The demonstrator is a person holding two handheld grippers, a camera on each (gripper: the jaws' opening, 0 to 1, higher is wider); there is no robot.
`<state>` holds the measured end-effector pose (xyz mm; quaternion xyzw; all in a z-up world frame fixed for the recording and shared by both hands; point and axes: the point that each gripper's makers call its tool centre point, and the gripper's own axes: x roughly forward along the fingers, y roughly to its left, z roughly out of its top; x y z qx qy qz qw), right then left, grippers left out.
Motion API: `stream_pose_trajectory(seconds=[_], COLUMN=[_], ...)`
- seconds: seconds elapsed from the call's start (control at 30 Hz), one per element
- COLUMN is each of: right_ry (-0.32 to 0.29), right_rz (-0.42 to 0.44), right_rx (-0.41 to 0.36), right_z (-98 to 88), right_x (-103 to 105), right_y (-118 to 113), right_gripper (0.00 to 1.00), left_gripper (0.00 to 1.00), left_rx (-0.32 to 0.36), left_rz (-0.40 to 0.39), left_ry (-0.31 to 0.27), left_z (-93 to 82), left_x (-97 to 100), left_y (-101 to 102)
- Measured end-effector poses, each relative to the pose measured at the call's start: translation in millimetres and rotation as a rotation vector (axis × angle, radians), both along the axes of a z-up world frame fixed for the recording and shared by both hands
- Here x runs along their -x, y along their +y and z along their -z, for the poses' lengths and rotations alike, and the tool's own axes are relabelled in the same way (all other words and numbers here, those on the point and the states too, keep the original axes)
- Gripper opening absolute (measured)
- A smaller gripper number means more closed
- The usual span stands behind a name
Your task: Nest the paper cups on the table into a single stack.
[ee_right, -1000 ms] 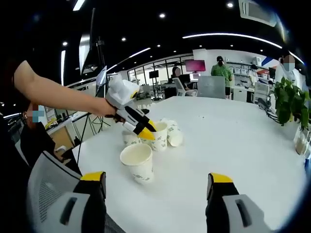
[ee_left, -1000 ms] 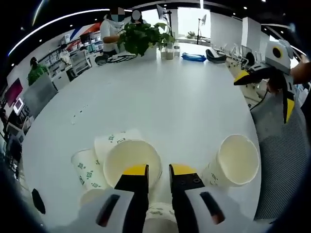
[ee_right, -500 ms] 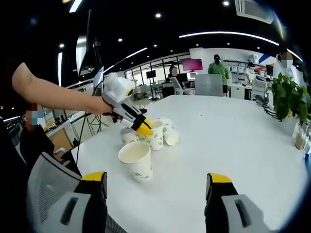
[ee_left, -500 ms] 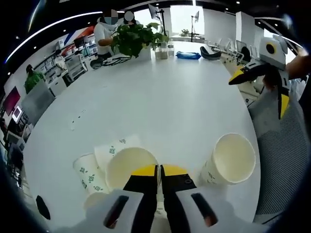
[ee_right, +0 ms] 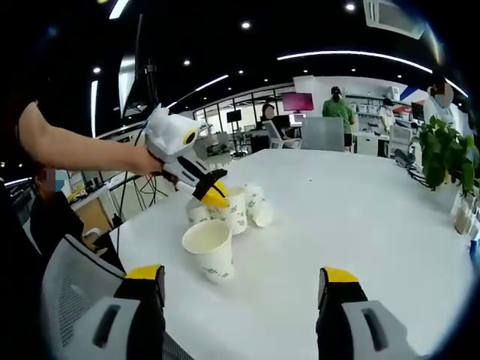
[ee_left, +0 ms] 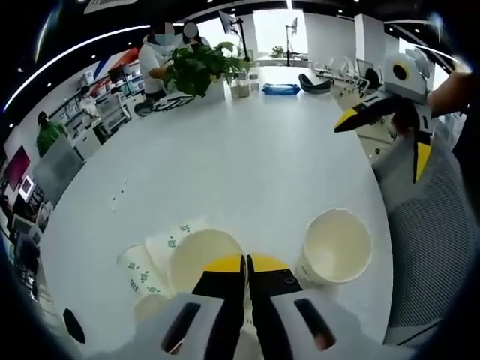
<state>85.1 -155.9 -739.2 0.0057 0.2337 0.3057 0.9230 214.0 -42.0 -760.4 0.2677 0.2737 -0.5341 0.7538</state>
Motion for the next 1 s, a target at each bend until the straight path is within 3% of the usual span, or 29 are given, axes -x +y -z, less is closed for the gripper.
stream_pose_trajectory(seconds=[0.37, 0.67, 1.0], right_ry=[-0.006, -0.008, -0.006], right_rz=[-0.005, -0.018, -0.028], right_rx=[-0.005, 0.000, 0.008], right_z=[-1.6, 1.2, 7.5], right_x=[0.0, 0.5, 1.1], right_y=[1.0, 1.8, 0.8], right_gripper=[0.86, 0.87, 0.88], left_gripper=[0.00, 0.00, 0.00], left_rx=[0.055, 0.076, 0.104], left_rz=[-0.008, 0.001, 0.053], left_ry=[-0.027, -0.043, -0.073], left_z=[-33.8, -47.1, -84.7], left_x=[15.2, 27.5, 52.6], left_y=[-1.7, -2.2, -13.2])
